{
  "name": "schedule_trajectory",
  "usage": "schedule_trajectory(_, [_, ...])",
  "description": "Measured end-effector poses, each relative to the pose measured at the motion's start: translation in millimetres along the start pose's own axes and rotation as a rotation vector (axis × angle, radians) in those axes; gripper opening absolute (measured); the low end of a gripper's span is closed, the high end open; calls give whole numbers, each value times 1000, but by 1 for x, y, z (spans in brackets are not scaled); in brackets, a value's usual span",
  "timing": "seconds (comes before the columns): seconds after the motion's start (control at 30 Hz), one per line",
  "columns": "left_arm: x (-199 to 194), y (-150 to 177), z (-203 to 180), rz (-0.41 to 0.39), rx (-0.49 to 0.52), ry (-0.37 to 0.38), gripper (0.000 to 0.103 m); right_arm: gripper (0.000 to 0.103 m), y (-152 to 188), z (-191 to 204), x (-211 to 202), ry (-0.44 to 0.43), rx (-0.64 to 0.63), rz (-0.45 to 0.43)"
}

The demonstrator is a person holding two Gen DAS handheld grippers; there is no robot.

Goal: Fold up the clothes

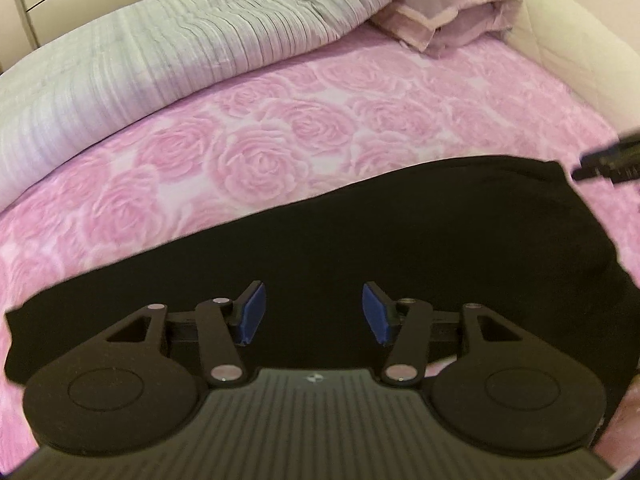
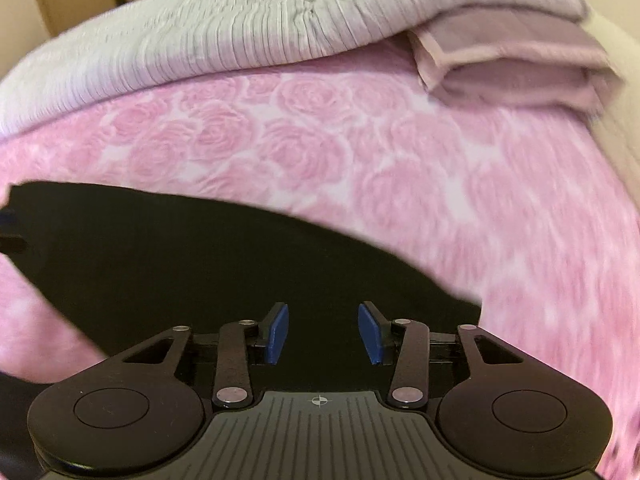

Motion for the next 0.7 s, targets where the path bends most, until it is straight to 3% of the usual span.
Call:
schedule_trajectory(0.2, [61,-17,17,14,100,-9,44,36,-20,-9,79,-2,-189,31])
schedule_trajectory(0.33, [89,-26,29,30,156,-9,44,36,-18,-19,114,-28,-301,88])
schedule_trajectory(0.47, [108,-31,37,53,213,-30,44,36,-12,-21,137,-20,-494,135])
schedule_trajectory(0.5, [111,-31,38,57,221,-30,44,26,-10,-21,141,-23,-536,146])
schedule_trajectory(0.53, [115,-32,39,61,227,-29,44,3,-11,-23,142,-26,-551,137])
schedule_trajectory(0.63, [123,-35,40,65,258,-25,44,3,-23,-35,138,-46,-473,78])
schedule_trajectory(0.7, [127,-36,41,65,294,-20,44,3,-33,-52,134,-67,-344,55])
Point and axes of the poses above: each gripper's, at about its wrist camera, not at the fingertips, and x roughly the way its jaws point, z to its left, y to its underside, the point moved 7 cm from there along x, roughly the way its jaws point, and after that the axes turned 4 degrees about -x, right-handed, at the moved point
